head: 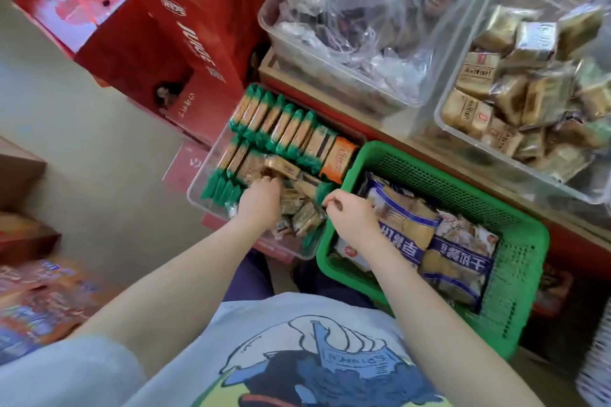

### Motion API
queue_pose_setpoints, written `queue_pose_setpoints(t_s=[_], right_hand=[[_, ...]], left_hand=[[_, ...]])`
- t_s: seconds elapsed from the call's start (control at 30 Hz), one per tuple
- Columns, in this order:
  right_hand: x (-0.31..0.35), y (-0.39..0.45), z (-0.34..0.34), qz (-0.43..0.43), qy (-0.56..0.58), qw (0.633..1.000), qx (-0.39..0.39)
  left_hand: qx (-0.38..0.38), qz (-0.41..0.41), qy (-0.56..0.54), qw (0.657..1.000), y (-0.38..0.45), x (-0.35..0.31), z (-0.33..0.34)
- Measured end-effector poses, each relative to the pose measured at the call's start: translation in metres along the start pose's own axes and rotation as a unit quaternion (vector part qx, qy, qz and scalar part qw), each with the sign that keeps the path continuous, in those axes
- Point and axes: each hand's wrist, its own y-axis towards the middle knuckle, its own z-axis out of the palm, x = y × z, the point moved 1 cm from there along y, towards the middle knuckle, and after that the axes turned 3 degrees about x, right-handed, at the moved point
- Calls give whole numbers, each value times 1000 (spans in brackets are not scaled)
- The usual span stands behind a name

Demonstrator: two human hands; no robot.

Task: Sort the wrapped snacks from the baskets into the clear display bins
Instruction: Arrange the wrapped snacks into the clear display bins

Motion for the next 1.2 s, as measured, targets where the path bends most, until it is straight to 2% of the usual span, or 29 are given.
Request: queue_pose_setpoints(t_s=[0.3, 0.43, 0.53, 0.67, 0.77, 0.83, 0.87, 0.9, 1.0, 1.1, 1.13, 1.2], right_hand=[[25, -1, -8, -2, 45, 999, -12], [24, -1, -19, -16, 30, 999, -32], [20, -3, -37, -38, 38, 996, -76], [19, -15, -81, -102, 39, 987, -121], [10, -32, -123, -124, 67, 973, -184], [-1, -46, -151, -134, 74, 960, -233], [-7, -53, -164, -135, 76, 953, -261], [-13, -58, -176, -132, 85, 942, -296], [-30, -66, -217, -110, 104, 886, -439], [-44, -59, -256, -74, 78, 828, -550], [-46, -54, -268, -58, 71, 828, -553], [-55, -34, -285, -13, 29, 875, -484]], left_hand=[[15, 16, -52, 998, -1, 10, -23], [-72, 86, -59, 992, -11, 1, -37], [-164, 186, -90, 965, -22, -21, -64], [-267, 309, -90, 908, -35, -70, -111], [-331, 350, -128, 867, -37, -111, -131], [-378, 343, -166, 844, -36, -137, -137], [-384, 324, -174, 847, -35, -150, -140], [-369, 297, -171, 864, -34, -163, -142], [-239, 238, -83, 938, -23, -195, -143], [-167, 224, 56, 958, -11, -210, -132], [-152, 219, 89, 960, -8, -210, -128], [-145, 212, 117, 959, -6, -208, -122]])
